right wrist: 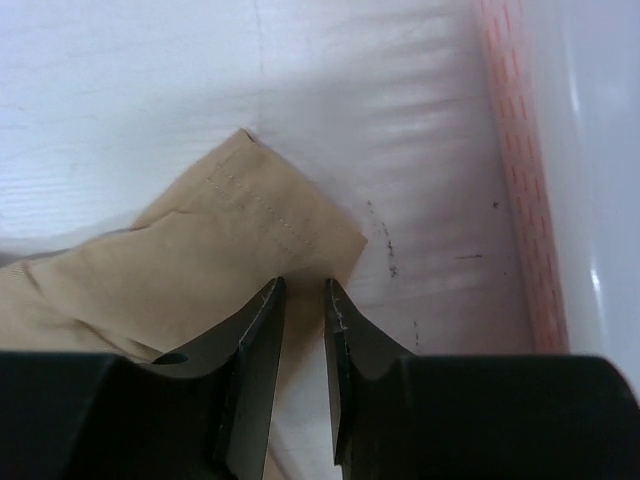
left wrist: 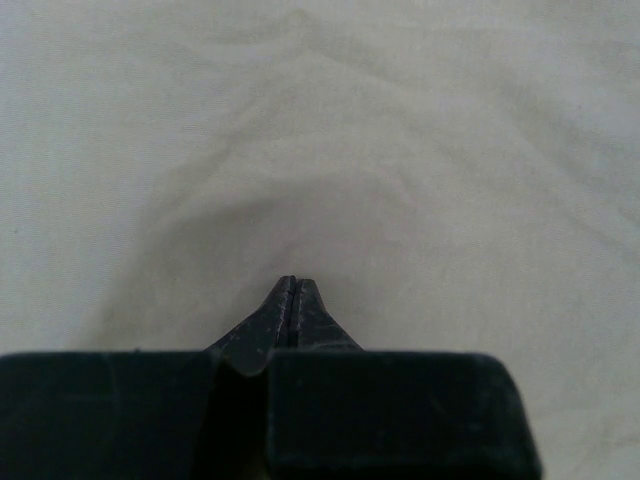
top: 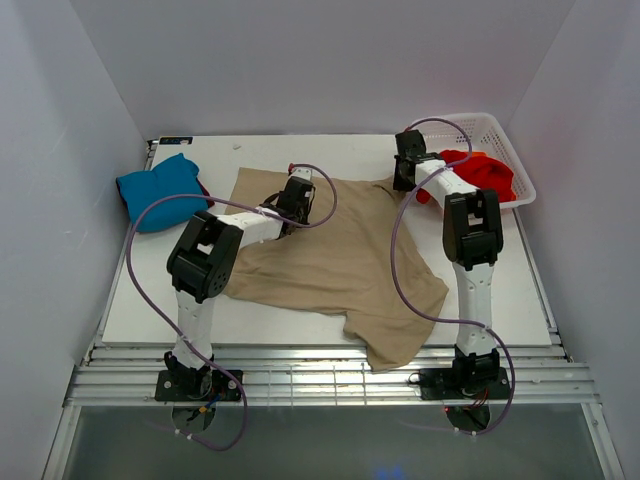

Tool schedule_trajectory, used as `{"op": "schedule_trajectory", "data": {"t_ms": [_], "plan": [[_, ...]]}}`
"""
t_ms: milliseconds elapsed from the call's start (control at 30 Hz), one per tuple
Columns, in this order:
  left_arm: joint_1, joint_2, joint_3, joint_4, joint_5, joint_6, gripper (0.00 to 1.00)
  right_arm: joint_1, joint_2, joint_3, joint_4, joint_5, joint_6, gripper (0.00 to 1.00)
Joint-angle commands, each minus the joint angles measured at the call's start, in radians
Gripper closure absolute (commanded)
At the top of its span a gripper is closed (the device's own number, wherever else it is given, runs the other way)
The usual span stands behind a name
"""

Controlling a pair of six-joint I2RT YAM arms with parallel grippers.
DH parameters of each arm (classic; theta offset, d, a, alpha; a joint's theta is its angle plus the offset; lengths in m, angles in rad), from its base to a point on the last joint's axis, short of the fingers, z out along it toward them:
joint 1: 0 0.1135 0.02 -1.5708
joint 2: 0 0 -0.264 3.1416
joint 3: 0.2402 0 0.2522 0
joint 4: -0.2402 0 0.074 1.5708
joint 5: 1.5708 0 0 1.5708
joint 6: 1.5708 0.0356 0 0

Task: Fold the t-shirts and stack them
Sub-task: Flatten the tshirt out

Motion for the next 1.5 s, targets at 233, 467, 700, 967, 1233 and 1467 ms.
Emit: {"op": "schedule_trajectory", "data": {"t_ms": [233, 467, 700, 967, 1233, 1467], "plan": [[0.017, -0.048, -0.042, 0.026, 0.027, -0.009, 1.0, -0.014, 0.003, -0.024, 0.003, -0.049, -0.009, 0.65], [0.029, -0.019, -0.035, 0.015, 0.031, -0.006, 1.0, -0.022, 0.058, -0.001, -0.009, -0.152, 0.006, 0.53], [0.06, -0.014, -0.059, 0.009, 0.027, -0.015, 1.0, -0.022, 0.081, 0.028, 0.0, -0.145, 0.013, 0.92], [0.086, -0.045, -0.125, 0.026, 0.047, -0.035, 1.0, -0.03, -0.087, -0.011, -0.006, 0.076, -0.01, 0.92], [0.097, -0.036, -0.142, 0.029, 0.087, -0.062, 1.0, -0.033, -0.126, 0.144, -0.02, -0.005, -0.047, 0.92], [0.098, -0.028, -0.147, 0.021, 0.088, -0.067, 1.0, 0.032, -0.034, 0.166, 0.084, -0.184, -0.023, 0.92]]}}
